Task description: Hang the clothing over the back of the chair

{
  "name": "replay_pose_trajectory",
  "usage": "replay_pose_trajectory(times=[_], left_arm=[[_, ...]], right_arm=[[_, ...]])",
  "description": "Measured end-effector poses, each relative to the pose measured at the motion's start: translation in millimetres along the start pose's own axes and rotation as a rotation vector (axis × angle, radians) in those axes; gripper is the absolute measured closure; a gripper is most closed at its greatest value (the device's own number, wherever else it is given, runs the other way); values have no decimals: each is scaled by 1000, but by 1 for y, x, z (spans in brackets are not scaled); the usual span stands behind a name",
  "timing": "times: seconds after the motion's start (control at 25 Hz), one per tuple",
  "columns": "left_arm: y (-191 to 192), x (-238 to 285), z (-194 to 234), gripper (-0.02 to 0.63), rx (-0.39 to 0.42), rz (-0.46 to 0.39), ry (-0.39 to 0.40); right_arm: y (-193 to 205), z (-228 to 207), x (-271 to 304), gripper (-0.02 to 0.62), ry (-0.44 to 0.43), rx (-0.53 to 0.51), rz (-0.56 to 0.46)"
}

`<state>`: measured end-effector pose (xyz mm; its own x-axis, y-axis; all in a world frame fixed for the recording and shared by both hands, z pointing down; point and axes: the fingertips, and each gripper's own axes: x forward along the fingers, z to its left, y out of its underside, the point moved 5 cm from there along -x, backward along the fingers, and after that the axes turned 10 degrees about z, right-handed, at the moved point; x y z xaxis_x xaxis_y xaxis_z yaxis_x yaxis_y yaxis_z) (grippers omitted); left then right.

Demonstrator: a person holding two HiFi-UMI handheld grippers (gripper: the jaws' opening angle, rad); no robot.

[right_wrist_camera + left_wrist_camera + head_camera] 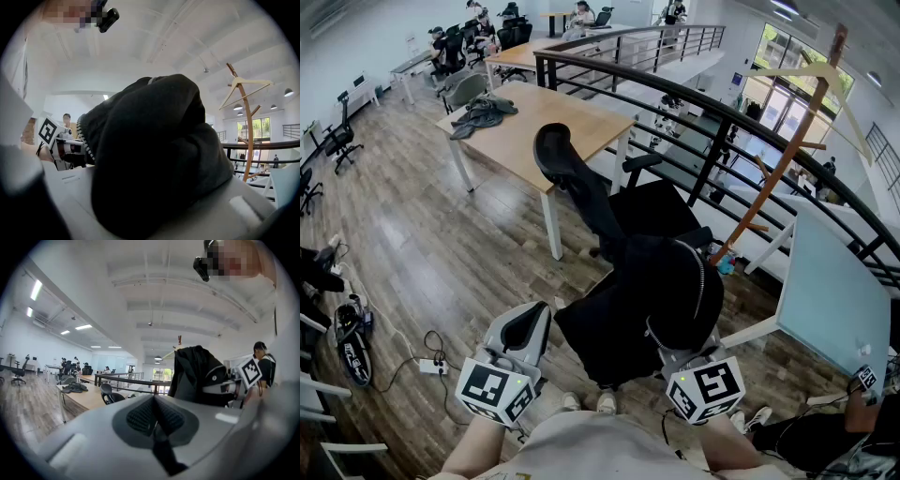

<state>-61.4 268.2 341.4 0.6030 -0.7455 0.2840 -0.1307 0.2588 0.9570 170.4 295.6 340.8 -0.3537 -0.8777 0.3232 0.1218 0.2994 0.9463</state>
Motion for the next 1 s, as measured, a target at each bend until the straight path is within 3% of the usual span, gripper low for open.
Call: replay_pose_trajectory(times=[1.0], left_arm=[[8, 12, -24, 604, 40, 45, 3]], right_arm=[[16, -10, -7, 426, -38, 3, 7]])
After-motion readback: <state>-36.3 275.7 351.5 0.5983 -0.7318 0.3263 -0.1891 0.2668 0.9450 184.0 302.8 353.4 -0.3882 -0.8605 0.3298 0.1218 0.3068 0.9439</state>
